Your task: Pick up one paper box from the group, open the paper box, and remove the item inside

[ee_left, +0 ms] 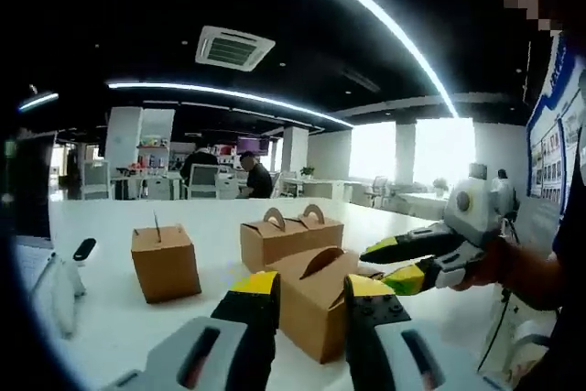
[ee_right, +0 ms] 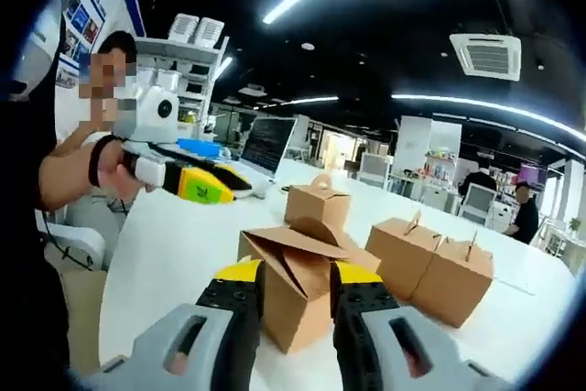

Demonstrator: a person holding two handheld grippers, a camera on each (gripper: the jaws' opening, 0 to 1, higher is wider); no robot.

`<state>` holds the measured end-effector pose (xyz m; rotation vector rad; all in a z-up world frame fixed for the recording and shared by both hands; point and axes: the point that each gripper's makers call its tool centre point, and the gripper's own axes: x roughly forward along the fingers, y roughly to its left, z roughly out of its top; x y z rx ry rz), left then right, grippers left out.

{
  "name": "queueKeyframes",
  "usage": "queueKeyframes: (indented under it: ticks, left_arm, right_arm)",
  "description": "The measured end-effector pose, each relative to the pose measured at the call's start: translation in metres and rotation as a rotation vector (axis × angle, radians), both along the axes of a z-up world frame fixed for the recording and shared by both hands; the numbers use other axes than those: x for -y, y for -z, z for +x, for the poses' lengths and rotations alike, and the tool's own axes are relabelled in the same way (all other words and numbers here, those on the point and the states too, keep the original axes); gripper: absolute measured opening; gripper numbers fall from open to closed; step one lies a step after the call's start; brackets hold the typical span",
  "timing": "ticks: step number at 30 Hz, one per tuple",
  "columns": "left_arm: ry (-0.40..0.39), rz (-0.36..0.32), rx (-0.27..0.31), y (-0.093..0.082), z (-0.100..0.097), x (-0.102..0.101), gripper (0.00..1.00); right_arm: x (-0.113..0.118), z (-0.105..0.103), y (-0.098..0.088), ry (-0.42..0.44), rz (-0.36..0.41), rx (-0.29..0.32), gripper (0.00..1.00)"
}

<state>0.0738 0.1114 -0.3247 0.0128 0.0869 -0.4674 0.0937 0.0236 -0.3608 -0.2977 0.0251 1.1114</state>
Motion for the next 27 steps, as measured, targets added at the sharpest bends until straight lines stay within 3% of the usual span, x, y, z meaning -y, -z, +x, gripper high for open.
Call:
queueKeyframes:
  ticks: [2,8,9,11,14,19,22,25,27]
  left_arm:
    - [0.006,0.071,0.002,0.000,0.003,0.002,0.29]
    - [0.105,0.165,-0.026,0.013,0.005,0.029,0.29]
    - [0.111,0.207,-0.028,0.017,0.006,0.032,0.29]
    - [0.106,0.262,-0.026,0.020,0.010,0.035,0.29]
    - [0.085,0.291,0.013,0.016,0.016,0.036,0.29]
    - [0.057,0.434,0.034,0.015,0.024,0.035,0.30]
    - [0.063,0.451,0.029,0.013,0.022,0.041,0.30]
    - [0.088,0.414,0.026,0.010,0.020,0.050,0.30]
    - [0.079,0.437,0.020,0.013,0.023,0.050,0.30]
  right_arm:
    - [-0.003,-0.001,0.001,-0.011,0.003,0.008,0.30]
    - [-0.011,0.000,0.002,-0.024,-0.007,0.058,0.29]
    - [-0.011,0.000,0.002,-0.021,-0.004,0.069,0.29]
    - [-0.009,0.002,0.001,-0.008,0.018,0.064,0.27]
    - [-0.006,0.004,0.000,-0.006,0.045,0.030,0.26]
    - [-0.005,0.005,0.000,-0.016,0.055,0.010,0.26]
    - [-0.006,0.004,0.000,-0.016,0.054,0.021,0.26]
    - [-0.007,0.003,0.000,-0.019,0.043,0.040,0.26]
    - [-0.007,0.004,0.000,-0.020,0.038,0.042,0.26]
